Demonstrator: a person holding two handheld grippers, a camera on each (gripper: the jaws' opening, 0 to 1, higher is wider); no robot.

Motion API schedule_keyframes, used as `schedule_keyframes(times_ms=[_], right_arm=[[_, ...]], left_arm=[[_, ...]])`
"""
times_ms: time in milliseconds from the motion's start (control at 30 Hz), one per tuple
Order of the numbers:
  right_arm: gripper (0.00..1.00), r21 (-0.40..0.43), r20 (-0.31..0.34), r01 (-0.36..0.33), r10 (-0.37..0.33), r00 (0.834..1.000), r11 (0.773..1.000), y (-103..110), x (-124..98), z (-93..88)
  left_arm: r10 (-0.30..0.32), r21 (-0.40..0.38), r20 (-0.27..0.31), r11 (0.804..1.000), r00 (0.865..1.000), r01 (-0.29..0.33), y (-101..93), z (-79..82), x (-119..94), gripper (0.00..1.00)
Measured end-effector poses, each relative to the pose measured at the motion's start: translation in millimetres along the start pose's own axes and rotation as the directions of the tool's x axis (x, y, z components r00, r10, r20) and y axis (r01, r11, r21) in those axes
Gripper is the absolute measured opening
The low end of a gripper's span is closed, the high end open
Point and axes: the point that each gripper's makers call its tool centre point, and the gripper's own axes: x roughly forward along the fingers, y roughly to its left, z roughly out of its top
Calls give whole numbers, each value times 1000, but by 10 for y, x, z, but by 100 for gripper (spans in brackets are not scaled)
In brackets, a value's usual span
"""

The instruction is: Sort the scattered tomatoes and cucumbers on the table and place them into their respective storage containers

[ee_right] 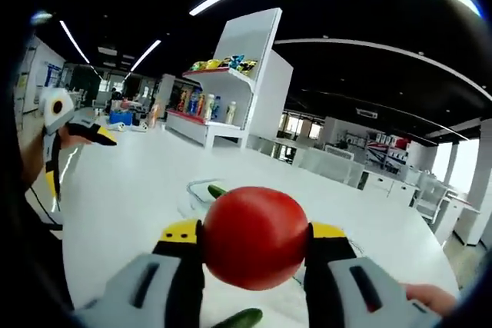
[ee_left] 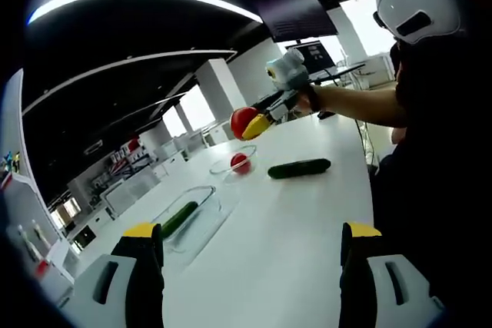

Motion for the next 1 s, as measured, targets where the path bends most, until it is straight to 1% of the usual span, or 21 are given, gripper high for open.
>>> schedule_keyframes(times_ms=[100,267,333,433,533,633,700,767,867,967,1000], right_arm=[[49,15,1,8,-8,1000,1000,-139,57,-1],[49,29,-8,33,-33,999,999,-367,200,-12],[49,58,-15,41,-40,999,997,-466,274,-40],[49,80,-27,48,-46,999,996,-567,370,-87],[49,94,-40,45,-42,998,995,-630,471,-134],[49,84,-73,56,-50,996,995,-674,576,-205],[49,80,-92,65,-58,994,995,-724,659,-258],[49,82,-102,75,-66,993,994,-770,729,-303],[49,83,-143,92,-79,986,992,-837,850,-423],[49,110,-169,95,-76,983,989,-862,947,-523],[49,126,-179,97,-73,981,987,-877,1022,-591]], left_arm=[[-5,-1,10,1000,1000,5,-10,29,-1,95],[-5,-1,2,1000,1000,5,-7,11,7,95],[-6,2,5,1000,1000,6,-16,20,-3,95],[-3,-2,13,1000,1000,3,-12,31,-27,95],[4,-1,8,1000,1000,-4,9,15,-38,95],[3,-1,7,1000,1000,-3,8,6,-51,95],[-5,-7,18,1000,1000,5,-8,18,-57,95],[-7,-9,18,1000,1000,7,-11,11,-59,95],[-1,-8,9,1000,1000,1,14,-16,-66,95],[1,-12,13,1000,1000,0,27,-17,-77,95],[-3,-19,17,1000,1000,3,25,-15,-81,95]])
